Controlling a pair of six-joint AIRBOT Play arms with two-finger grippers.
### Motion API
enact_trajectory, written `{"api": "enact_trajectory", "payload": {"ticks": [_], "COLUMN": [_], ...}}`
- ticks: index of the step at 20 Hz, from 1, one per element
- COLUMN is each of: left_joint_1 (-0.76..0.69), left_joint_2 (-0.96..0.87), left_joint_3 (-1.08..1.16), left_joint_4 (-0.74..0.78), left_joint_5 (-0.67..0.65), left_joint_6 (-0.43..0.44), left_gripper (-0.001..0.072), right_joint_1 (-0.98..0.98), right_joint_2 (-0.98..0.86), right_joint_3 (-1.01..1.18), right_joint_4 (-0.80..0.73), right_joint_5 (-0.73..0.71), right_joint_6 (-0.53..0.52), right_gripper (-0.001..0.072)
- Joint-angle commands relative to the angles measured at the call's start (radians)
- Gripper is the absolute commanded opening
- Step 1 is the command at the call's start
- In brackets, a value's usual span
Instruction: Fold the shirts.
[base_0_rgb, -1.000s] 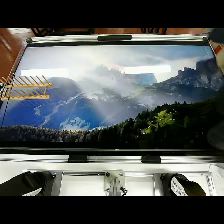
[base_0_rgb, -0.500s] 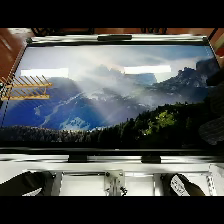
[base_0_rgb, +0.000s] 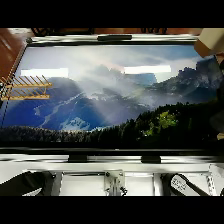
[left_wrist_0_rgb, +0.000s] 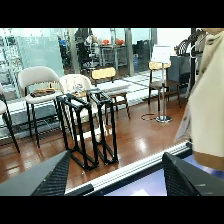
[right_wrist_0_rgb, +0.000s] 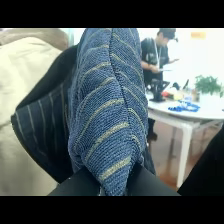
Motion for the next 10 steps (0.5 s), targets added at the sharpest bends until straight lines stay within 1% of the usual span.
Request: {"api": "enact_trajectory", "payload": {"ticks": [1,3,5,7,10], "left_joint_1": [0.0,0.0,0.0,0.0,0.0], "left_joint_2": [0.0,-0.001,-0.001,-0.001,-0.001], "left_joint_3": [0.0,0.0,0.0,0.0,0.0], "left_joint_4": [0.0,0.0,0.0,0.0,0.001], "left_joint_5": [0.0,0.0,0.0,0.0,0.001], "left_joint_6": [0.0,0.0,-0.014,-0.043,-0.044], "left_gripper": [0.0674,0.0674,0.0671,0.0671,0.067], "right_joint_1": [-0.054,-0.119,-0.202,-0.275,-0.361], "right_joint_2": [-0.063,-0.081,-0.095,-0.09,-0.065], "right_joint_3": [0.023,0.045,0.066,0.068,0.068], "right_joint_4": [-0.021,-0.021,-0.02,-0.02,-0.017], "right_joint_5": [-0.049,-0.051,-0.042,-0.018,0.066], "right_joint_6": [0.02,0.037,0.082,0.083,0.073], "right_gripper": [0.0097,0.0097,0.0098,0.0098,0.0097]}}
